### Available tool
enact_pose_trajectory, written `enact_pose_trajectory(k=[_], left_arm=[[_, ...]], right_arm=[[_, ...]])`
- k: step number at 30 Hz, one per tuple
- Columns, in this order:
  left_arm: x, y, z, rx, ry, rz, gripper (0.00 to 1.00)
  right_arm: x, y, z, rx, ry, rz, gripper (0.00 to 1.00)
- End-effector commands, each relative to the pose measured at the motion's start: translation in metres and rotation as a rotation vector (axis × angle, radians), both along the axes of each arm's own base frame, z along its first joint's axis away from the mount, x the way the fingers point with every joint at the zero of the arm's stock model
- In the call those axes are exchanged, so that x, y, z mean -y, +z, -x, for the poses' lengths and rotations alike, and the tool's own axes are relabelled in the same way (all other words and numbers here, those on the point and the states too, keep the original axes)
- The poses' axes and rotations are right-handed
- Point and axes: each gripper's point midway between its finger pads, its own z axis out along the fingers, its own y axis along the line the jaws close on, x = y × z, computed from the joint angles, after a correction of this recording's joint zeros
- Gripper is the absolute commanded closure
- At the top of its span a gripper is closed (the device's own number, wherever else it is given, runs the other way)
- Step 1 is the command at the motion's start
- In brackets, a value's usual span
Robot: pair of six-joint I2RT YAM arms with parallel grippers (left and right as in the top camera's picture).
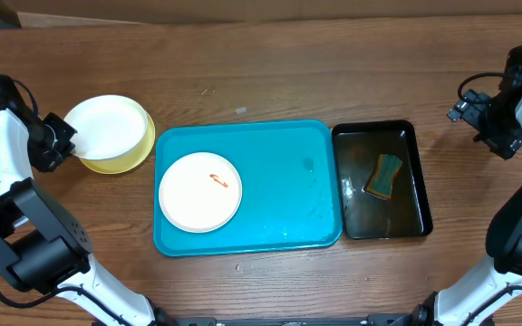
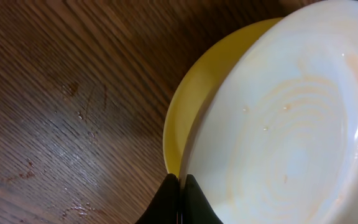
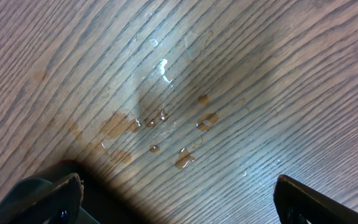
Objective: Clean dirty plates on tray and stack at the side
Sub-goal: 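Lower the white plate onto the yellow plate with left gripper, then release the white plate and raise the left gripper, then move left gripper to the last white plate on the tray and grip its rim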
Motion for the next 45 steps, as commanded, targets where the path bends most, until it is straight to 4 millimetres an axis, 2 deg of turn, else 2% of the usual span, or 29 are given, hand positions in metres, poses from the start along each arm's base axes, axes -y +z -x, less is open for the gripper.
enact_pose_trajectory(k=[1,2,3,4,6,9,13,17,19,20,23,27,31,40,45], left_arm=[[0.0,0.004,-0.001,0.002,-0.025,-0.03,0.76],[0.0,0.004,0.0,0.0,-0.031,-0.028,0.32],[0.004,0.004,0.0,0.001,-0.039,-0.013,0.07],[0.009,0.004,-0.001,0.01,-0.06,0.011,0.04],[0.024,0.007,-0.004,0.045,-0.119,0.082,0.07],[0.043,0.015,-0.006,0.073,-0.175,0.152,0.19],[0.07,0.04,0.0,0.075,-0.242,0.144,0.31],[0.114,0.079,0.002,0.117,-0.36,0.103,0.31],[0.135,0.092,0.006,0.113,-0.414,0.068,0.31],[0.149,0.097,0.008,0.099,-0.45,0.033,0.3],[0.175,0.098,0.014,0.051,-0.519,-0.01,0.3],[0.198,0.082,0.028,-0.048,-0.574,-0.048,0.3],[0.195,0.058,0.045,-0.154,-0.545,-0.111,0.29],[0.207,-0.02,0.09,-0.282,-0.512,0.006,0.36],[0.205,-0.045,0.098,-0.283,-0.49,0.008,0.41]], right_arm=[[0.002,0.01,-0.005,0.028,-0.008,0.014,0.0],[0.002,0.01,-0.005,0.028,-0.008,0.014,0.0],[0.002,0.01,-0.005,0.028,-0.008,0.014,0.0],[0.002,0.01,-0.005,0.028,-0.008,0.014,0.0],[0.002,0.01,-0.005,0.028,-0.008,0.014,0.0],[0.002,0.01,-0.005,0.028,-0.008,0.014,0.0],[0.002,0.01,-0.005,0.028,-0.008,0.014,0.0],[0.002,0.01,-0.005,0.028,-0.008,0.014,0.0],[0.002,0.01,-0.005,0.028,-0.008,0.014,0.0],[0.002,0.01,-0.005,0.028,-0.008,0.014,0.0],[0.002,0.01,-0.005,0.028,-0.008,0.014,0.0],[0.002,0.01,-0.005,0.028,-0.008,0.014,0.0],[0.002,0.01,-0.005,0.028,-0.008,0.014,0.0],[0.002,0.01,-0.005,0.028,-0.008,0.014,0.0],[0.002,0.01,-0.005,0.028,-0.008,0.014,0.0]])
